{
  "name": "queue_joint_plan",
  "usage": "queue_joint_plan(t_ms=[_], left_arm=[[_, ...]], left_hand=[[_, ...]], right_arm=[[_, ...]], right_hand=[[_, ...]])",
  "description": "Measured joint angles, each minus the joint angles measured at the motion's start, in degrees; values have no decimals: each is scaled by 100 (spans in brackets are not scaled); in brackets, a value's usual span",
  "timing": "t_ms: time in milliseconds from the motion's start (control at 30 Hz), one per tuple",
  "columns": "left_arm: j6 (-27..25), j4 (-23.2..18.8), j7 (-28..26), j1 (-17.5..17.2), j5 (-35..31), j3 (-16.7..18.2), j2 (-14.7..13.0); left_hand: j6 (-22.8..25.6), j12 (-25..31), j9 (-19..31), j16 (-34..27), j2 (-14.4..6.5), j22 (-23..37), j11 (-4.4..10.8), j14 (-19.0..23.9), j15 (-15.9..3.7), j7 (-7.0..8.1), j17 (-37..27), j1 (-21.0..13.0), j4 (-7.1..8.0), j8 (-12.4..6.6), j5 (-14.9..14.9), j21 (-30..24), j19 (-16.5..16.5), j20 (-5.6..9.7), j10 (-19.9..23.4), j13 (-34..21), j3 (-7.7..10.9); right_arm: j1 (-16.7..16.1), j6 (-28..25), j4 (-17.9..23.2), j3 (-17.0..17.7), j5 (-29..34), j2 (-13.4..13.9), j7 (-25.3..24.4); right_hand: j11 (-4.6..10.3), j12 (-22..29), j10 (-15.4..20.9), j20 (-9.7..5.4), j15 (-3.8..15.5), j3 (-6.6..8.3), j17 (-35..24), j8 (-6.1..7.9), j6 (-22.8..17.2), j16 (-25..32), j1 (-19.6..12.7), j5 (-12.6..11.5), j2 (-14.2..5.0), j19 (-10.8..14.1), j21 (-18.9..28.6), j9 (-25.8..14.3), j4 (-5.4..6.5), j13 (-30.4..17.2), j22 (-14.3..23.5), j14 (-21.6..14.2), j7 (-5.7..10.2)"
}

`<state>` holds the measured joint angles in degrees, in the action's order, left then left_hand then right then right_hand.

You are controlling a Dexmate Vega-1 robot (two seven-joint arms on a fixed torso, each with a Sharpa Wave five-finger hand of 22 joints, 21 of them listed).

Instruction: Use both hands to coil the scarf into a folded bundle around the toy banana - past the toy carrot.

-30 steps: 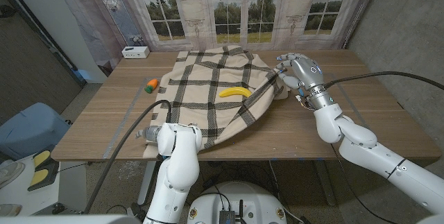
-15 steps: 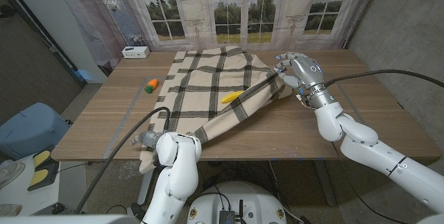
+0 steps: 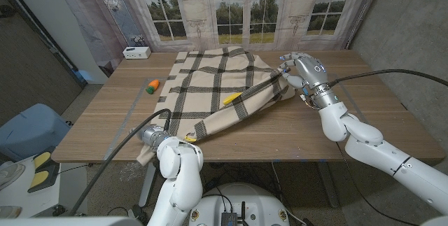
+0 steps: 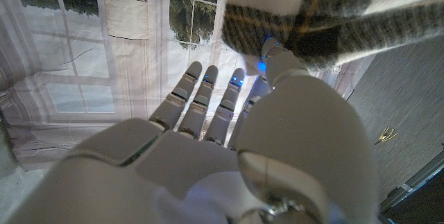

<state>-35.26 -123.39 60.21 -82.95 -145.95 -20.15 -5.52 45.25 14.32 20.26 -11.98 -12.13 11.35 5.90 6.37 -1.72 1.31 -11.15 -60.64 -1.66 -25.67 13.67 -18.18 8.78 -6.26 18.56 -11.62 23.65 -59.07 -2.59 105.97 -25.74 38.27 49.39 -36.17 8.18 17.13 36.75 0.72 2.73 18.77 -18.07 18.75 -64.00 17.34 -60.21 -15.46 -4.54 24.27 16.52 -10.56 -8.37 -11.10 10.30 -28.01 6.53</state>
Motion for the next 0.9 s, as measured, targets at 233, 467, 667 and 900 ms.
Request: queue_joint_plan(t_ms=[233, 467, 667, 900], left_arm=[[-121, -203, -803, -46, -264, -70, 128], [-126, -383, -1427, -54, -465, -96, 226], [-75, -490, -1838, -7, -558, -82, 268], [54, -599, -2233, 119, -448, -37, 257]], left_hand=[[-111, 0, 324, -40, 44, 29, 55, 92, -54, 30, -20, 42, 208, -239, 99, 0, 53, -9, 115, -52, 128], [-152, 0, 579, -40, 90, 29, 85, 163, -64, 51, -19, 89, 324, -321, 204, -26, 53, -9, 146, -79, 191], [-212, 0, 735, -41, 88, 28, 85, 194, -33, 53, -46, 147, 375, -358, 250, -48, 84, 23, 207, -105, 233], [-251, 0, 893, -41, 88, 28, 116, 225, -63, 53, -46, 147, 414, -372, 289, -69, 107, 46, 238, -132, 273]], right_arm=[[1, 3, -76, 41, -26, -42, -142], [-35, -55, -177, 89, -61, -125, -381], [-55, -144, -293, 143, -94, -234, -622], [-27, -226, -466, 196, -141, -347, -890]], right_hand=[[0, -47, 0, 0, 24, 24, 0, -18, -19, 0, 10, 0, 10, 0, 1, 0, -23, -24, 0, -25, -19], [0, -49, 0, 30, 24, 47, -1, -23, -18, 0, 10, 21, 10, 30, 1, 1, 0, -24, 0, -25, -19], [0, -62, -1, 31, 24, 71, -1, -39, -18, -40, 10, 22, 10, 31, -21, 3, -24, -23, 0, -24, -19], [0, -93, -1, 31, 24, 94, -1, -45, -20, -54, 34, 22, 34, 31, -20, 5, -1, -23, 0, -24, -18]])
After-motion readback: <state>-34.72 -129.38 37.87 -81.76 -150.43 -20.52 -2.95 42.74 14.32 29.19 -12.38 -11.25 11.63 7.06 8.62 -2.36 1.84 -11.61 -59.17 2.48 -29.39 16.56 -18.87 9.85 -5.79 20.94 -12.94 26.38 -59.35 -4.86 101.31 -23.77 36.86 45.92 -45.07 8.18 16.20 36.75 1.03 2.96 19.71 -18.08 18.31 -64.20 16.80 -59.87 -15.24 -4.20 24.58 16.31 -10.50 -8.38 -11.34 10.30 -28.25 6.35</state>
